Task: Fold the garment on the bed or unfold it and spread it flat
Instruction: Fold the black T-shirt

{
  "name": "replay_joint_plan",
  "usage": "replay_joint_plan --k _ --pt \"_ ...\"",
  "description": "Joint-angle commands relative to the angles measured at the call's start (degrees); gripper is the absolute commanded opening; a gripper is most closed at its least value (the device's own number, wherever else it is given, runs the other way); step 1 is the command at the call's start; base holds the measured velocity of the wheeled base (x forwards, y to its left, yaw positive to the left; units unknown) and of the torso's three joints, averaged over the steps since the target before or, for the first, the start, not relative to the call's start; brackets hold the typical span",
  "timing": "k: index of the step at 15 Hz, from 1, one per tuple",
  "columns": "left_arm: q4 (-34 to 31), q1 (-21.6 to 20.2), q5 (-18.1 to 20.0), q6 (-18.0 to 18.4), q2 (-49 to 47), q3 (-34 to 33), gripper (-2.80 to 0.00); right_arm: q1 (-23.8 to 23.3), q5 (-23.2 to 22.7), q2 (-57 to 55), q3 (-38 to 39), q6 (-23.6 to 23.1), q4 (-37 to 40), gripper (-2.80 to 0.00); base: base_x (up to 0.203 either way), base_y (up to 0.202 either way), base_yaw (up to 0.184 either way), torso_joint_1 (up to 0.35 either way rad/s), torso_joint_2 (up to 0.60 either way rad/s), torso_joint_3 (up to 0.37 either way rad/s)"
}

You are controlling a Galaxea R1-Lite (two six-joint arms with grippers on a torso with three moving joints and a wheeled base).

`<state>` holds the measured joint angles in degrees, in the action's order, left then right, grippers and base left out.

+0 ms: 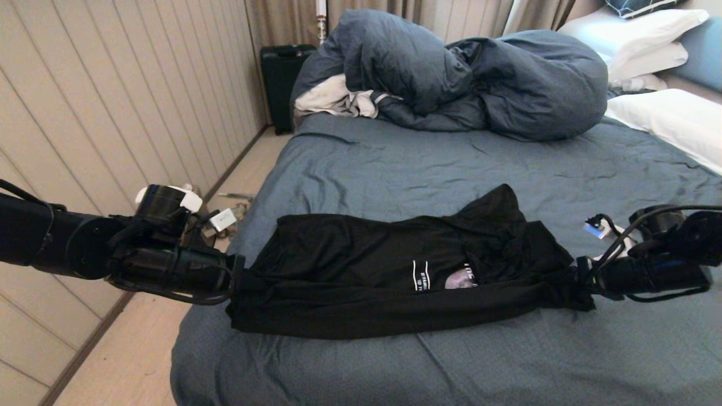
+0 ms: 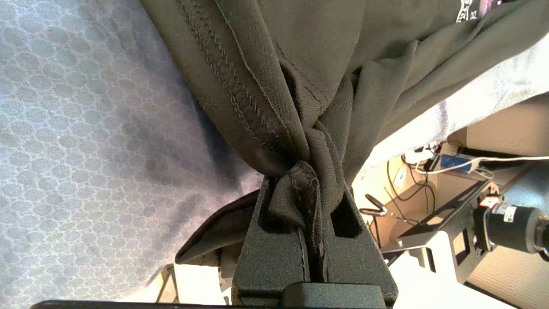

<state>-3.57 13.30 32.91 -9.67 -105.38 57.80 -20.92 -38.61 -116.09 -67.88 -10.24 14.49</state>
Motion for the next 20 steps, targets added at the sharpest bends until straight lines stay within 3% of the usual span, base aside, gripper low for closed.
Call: replay_joint_plan --k 1,3,5,8,10,13,17,20 --pt "-0.07 -0.02 0.59 -0.09 0.22 -0.01 -2.8 0.26 -0.36 -0.67 -0.08 0.32 0.09 -2.8 0.0 0.0 0.0 0.0 0.0 0.0" --pt "-0.31 0.06 0.75 -0.37 0.44 0.14 -2.8 0.26 -0.64 0.64 0.01 2.63 0.34 -2.8 0.0 0.0 0.0 0.0 0.0 0.0" --pt "-1.33 0.14 0.63 -0.96 1.68 0.25 -2.8 0.4 -2.97 3.25 -0.61 8.14 2.45 -2.8 0.0 0.0 0.0 0.0 0.0 0.0" --pt "-9.3 0.15 0.44 -0.72 4.06 2.44 -2.8 0.11 -5.26 5.26 -5.89 8.46 18.21 -2.8 0.0 0.0 0.0 0.0 0.0 0.0" --pt "-14.38 0.15 0.31 0.55 5.07 3.78 -2.8 -0.54 -5.16 6.8 -8.55 5.02 28.08 -2.8 0.0 0.0 0.0 0.0 0.0 0.0" --pt "-18.3 0.23 0.22 2.9 5.36 4.08 -2.8 -5.88 -3.87 7.91 -8.57 -0.64 34.82 -2.8 0.0 0.0 0.0 0.0 0.0 0.0" --pt "-22.81 0.15 0.16 6.43 5.3 4.69 -2.8 -8.64 2.2 7.37 -6.79 -5.66 37.97 -2.8 0.0 0.0 0.0 0.0 0.0 0.0" --pt "-25.8 0.15 0.05 9.84 4.83 4.3 -2.8 -8.96 4.27 6.71 -4.86 -6.11 37.4 -2.8 0.0 0.0 0.0 0.0 0.0 0.0"
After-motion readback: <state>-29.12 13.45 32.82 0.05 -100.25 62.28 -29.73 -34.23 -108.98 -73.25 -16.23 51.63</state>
